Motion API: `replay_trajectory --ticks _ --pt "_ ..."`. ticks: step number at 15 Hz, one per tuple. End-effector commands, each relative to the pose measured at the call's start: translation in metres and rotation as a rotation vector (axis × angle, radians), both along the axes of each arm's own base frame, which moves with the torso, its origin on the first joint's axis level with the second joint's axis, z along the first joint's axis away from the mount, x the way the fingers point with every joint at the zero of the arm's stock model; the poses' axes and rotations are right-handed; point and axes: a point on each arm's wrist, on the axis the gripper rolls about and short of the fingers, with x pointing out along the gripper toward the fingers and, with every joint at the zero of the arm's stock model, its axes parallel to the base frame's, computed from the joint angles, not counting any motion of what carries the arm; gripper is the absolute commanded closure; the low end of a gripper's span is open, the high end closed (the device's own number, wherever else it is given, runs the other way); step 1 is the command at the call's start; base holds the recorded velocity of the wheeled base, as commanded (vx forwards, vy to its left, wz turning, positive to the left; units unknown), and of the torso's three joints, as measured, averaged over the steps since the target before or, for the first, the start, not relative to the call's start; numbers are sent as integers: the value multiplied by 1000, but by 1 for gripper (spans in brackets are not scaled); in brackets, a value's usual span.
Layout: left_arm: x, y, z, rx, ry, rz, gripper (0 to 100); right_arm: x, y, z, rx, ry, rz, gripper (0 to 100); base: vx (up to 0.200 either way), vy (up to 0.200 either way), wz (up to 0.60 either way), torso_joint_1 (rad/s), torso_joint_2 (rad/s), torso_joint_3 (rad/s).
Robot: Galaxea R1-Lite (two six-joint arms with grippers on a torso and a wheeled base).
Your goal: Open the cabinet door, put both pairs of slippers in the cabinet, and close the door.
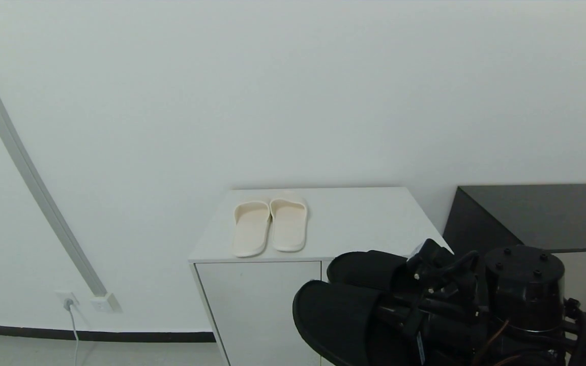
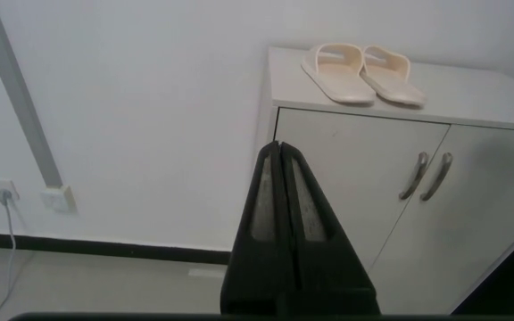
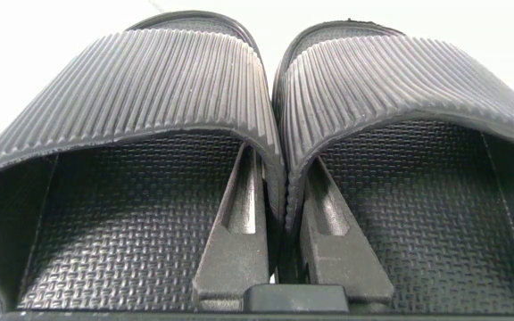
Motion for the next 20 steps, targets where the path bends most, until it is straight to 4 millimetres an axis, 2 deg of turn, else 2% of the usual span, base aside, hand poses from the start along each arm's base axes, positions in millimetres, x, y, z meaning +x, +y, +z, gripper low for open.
replay_trajectory --ticks 1,6,7,20 --pt "0 0 0 -1 0 0 100 0 1 -1 -3 3 1 100 0 0 0 -149 339 188" --pt "0 0 0 -2 0 -3 100 1 1 -4 -10 9 2 100 0 0 0 -162 386 217" --pt "0 0 0 -2 0 -3 0 0 1 -4 -10 9 3 100 0 0 0 -203 476 266" --pt "0 0 0 -1 0 -1 0 -2 1 -6 -20 17 8 100 0 0 0 -211 528 317"
